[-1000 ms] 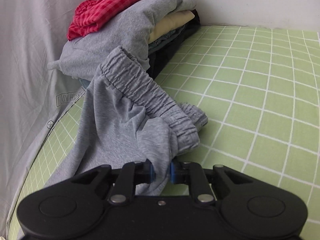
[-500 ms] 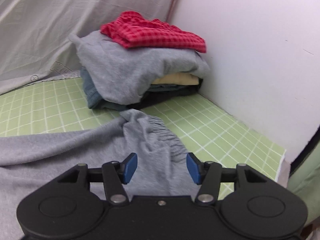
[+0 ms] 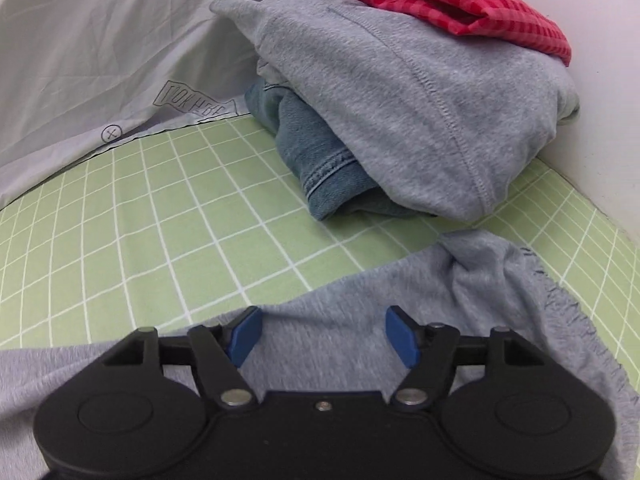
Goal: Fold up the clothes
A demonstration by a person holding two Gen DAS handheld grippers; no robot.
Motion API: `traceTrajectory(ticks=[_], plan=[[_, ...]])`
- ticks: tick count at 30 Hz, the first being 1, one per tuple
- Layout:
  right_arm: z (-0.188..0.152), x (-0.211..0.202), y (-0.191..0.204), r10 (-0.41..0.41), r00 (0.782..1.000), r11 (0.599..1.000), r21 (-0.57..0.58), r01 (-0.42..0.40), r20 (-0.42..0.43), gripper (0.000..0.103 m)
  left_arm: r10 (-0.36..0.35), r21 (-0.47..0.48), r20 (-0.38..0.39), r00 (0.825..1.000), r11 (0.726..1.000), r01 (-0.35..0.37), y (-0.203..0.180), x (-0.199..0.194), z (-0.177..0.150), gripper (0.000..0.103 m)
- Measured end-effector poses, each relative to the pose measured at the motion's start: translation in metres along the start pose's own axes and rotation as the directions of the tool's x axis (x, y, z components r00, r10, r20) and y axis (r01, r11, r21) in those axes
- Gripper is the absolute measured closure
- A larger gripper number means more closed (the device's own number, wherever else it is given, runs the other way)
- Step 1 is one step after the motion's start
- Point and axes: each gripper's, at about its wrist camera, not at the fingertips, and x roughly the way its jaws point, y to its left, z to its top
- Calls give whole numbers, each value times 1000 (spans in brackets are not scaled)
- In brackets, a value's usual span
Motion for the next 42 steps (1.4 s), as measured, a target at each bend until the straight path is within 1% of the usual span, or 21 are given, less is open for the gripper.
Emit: traceTrajectory(ticks=[1, 3, 9, 12, 16, 17, 18, 20, 23, 25, 28, 30, 32, 33, 35, 36, 37, 38, 39, 40, 42], plan=[[-1, -4, 2, -4, 1000, 1000, -8, 4, 8, 17, 13, -23, 1, 1000, 1000, -13, 8, 1, -2, 40], [-9, -19, 9, 16, 1000, 998, -53, -15, 11, 7, 38, -71, 2, 999, 997, -37, 25, 4, -5, 37], [-58, -63, 48, 93, 994, 981, -166, -101, -53, 6, 61, -274, -17, 998, 960, -63, 85, 19, -10, 37], [-79, -77, 72, 115, 990, 972, -197, -129, -81, 6, 64, -310, -5, 998, 949, -63, 105, 26, -5, 36], [-96, -95, 100, 127, 987, 960, -237, -147, -95, 6, 54, -311, -2, 999, 949, -51, 121, 35, 7, 38], [-98, -100, 107, 129, 987, 959, -243, -148, -93, 6, 54, -306, -3, 999, 950, -53, 123, 37, 10, 47], [-100, -104, 113, 130, 987, 957, -249, -148, -90, 6, 56, -299, -10, 998, 953, -57, 125, 38, 12, 71], [-104, -113, 126, 133, 987, 954, -258, -151, -86, 6, 55, -268, -27, 998, 961, -60, 126, 39, 17, 103], [-111, -122, 141, 134, 988, 950, -274, -152, -81, 6, 54, -166, -2, 999, 985, -54, 120, 29, 25, 103], [-114, -127, 147, 135, 988, 947, -284, -152, -76, 6, 49, -124, 18, 999, 991, -47, 117, 19, 33, 103], [-119, -134, 149, 141, 987, 950, -271, -157, -76, 6, -26, -122, 78, 997, 992, 36, 116, 7, 50, 103], [-121, -137, 149, 144, 987, 954, -256, -159, -78, 6, -72, -112, 130, 989, 990, 86, 112, 2, 68, 103], [-122, -141, 149, 144, 987, 957, -244, -157, -71, 6, -112, -95, 195, 974, 987, 132, 108, -6, 88, 103], [-122, -143, 149, 144, 988, 958, -241, -155, -63, 6, -140, -88, 237, 961, 982, 165, 105, -14, 99, 103], [-121, -147, 149, 145, 988, 960, -237, -151, -44, 6, -197, -73, 325, 925, 970, 233, 101, -32, 117, 103], [-121, -149, 149, 146, 989, 960, -236, -150, -37, 6, -205, -66, 351, 914, 968, 242, 98, -37, 122, 103], [-122, -150, 149, 147, 988, 959, -237, -152, -37, 6, -199, -60, 367, 909, 970, 237, 95, -39, 126, 103], [-124, -150, 150, 149, 988, 958, -242, -155, -43, 6, -185, -55, 375, 909, 974, 221, 93, -38, 127, 103], [-126, -151, 151, 151, 987, 956, -246, -159, -49, 6, -155, -56, 365, 918, 981, 188, 93, -30, 125, 103], [-128, -151, 152, 153, 987, 955, -250, -162, -55, 6, -121, -67, 328, 937, 986, 151, 96, -17, 120, 102], [-133, -151, 154, 157, 985, 951, -258, -169, -67, 6, -55, -102, 212, 976, 992, 78, 107, 12, 105, 100]])
